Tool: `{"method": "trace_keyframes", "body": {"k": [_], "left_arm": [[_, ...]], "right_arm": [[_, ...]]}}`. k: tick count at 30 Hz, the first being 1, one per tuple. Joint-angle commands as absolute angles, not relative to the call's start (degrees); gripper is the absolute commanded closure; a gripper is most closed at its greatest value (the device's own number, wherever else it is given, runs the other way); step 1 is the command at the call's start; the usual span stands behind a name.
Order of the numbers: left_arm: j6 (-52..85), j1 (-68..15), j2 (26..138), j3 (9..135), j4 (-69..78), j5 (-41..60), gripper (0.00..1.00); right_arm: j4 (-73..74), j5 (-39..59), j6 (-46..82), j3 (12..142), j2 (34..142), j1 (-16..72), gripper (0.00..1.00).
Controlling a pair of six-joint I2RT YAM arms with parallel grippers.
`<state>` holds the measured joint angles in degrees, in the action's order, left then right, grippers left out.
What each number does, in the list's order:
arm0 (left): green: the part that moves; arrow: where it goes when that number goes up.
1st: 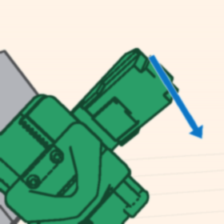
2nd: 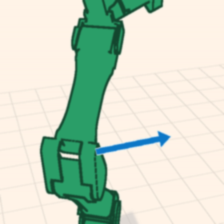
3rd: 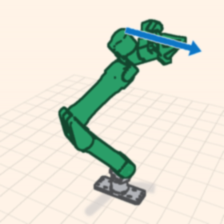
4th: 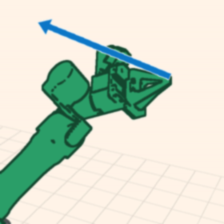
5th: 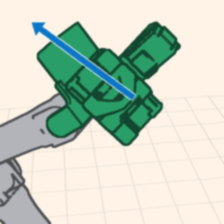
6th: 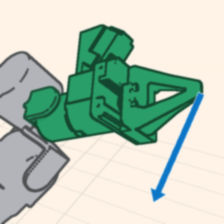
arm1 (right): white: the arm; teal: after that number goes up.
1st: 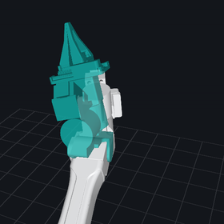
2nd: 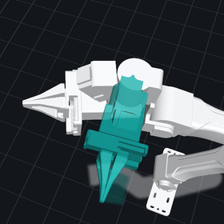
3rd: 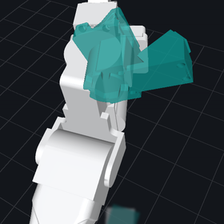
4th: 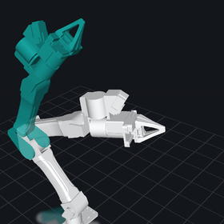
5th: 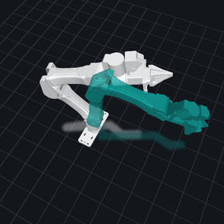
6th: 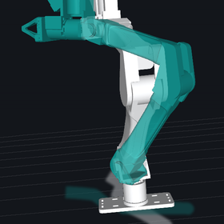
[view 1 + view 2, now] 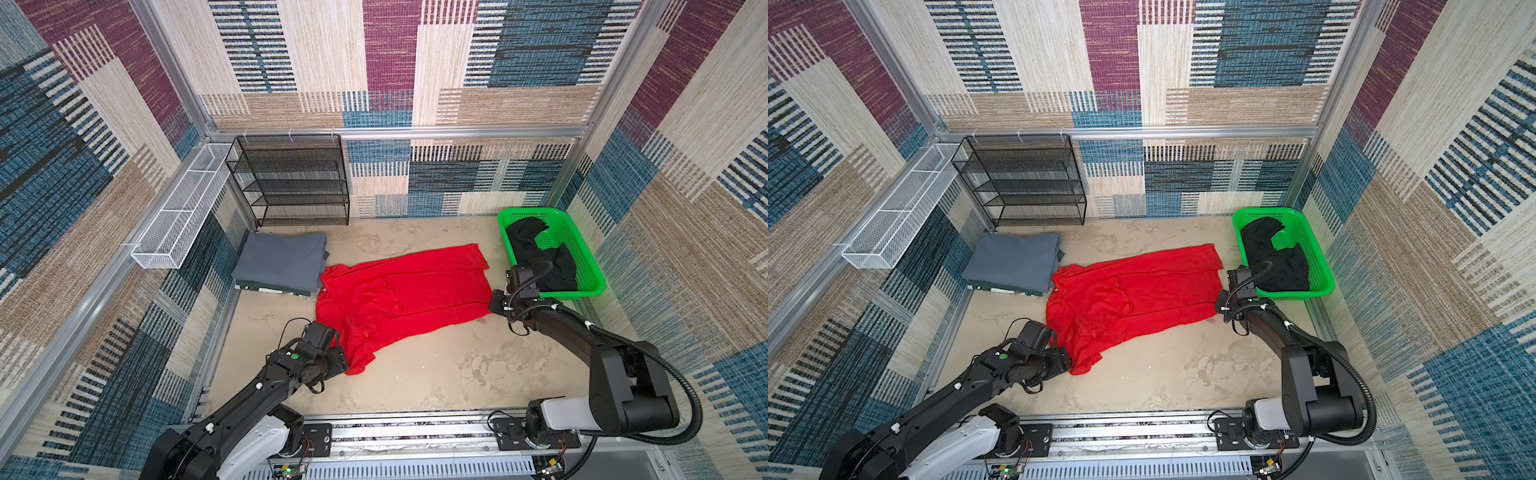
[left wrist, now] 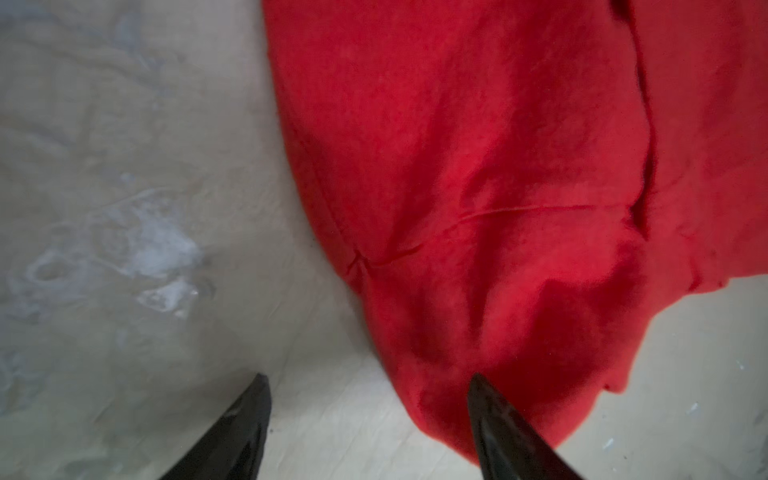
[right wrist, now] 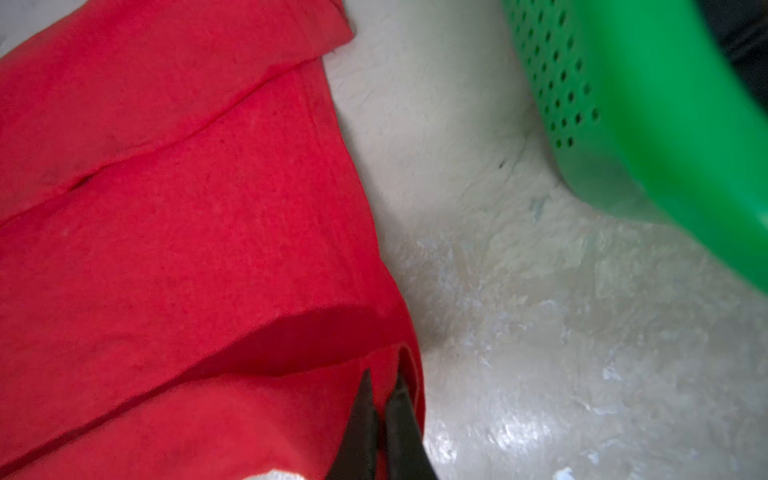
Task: Fold and stack the t-shirts
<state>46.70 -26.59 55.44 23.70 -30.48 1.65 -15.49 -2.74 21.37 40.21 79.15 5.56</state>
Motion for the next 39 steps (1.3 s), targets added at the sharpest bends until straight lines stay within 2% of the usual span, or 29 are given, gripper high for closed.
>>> {"method": "trace_keyframes", "body": {"k": [1, 2, 3, 4, 9, 14, 18, 23, 30, 33, 36, 39], "left_arm": [[47.11, -26.81, 57.86, 23.58, -28.14, 1.72, 0.29], [47.11, -26.81, 58.41, 23.76, -28.04, 2.01, 0.35], [47.05, -26.81, 58.6, 24.01, -28.12, 2.18, 0.48], [46.98, -26.76, 58.62, 24.12, -28.17, 2.46, 0.55], [46.72, -26.81, 58.58, 24.82, -28.59, 1.79, 0.77], [45.81, -26.8, 60.62, 25.72, -27.86, 3.15, 0.84], [45.01, -26.78, 61.43, 26.88, -28.47, 2.9, 0.94], [44.6, -26.78, 61.18, 28.29, -30.03, 2.23, 0.96], [45.97, -26.81, 59.45, 28.1, -29.83, 2.54, 0.9], [45.92, -26.81, 59.67, 27.82, -29.57, 2.24, 0.8], [45.71, -26.76, 60.77, 27.43, -28.67, 2.65, 0.67], [46.22, -26.81, 61.36, 26.68, -27.22, 3.96, 0.63]], "right_arm": [[-12.94, -0.37, 21.45, 40.15, 78.42, 5.54, 1.0], [-13.01, -0.4, 21.45, 40.15, 78.39, 5.54, 1.0], [-13.2, -0.36, 21.47, 40.12, 78.16, 5.54, 1.0], [-13.27, -0.59, 21.49, 40.17, 78.01, 5.54, 1.0], [-14.09, -2.37, 21.64, 39.68, 76.7, 5.54, 1.0], [-14.24, -1.98, 21.72, 39.28, 75.69, 5.54, 1.0], [-13.89, -1.69, 21.64, 39.02, 75.85, 5.54, 1.0], [-13.21, -1.13, 21.71, 38.75, 76.36, 5.54, 1.0], [-13.03, -0.84, 21.82, 38.54, 76.41, 5.54, 1.0], [-12.93, -0.65, 21.81, 38.51, 76.3, 5.54, 1.0], [-12.99, -0.46, 21.91, 38.51, 76.33, 5.54, 1.0], [-12.78, -0.01, 22.06, 38.45, 76.15, 5.54, 1.0]]}}
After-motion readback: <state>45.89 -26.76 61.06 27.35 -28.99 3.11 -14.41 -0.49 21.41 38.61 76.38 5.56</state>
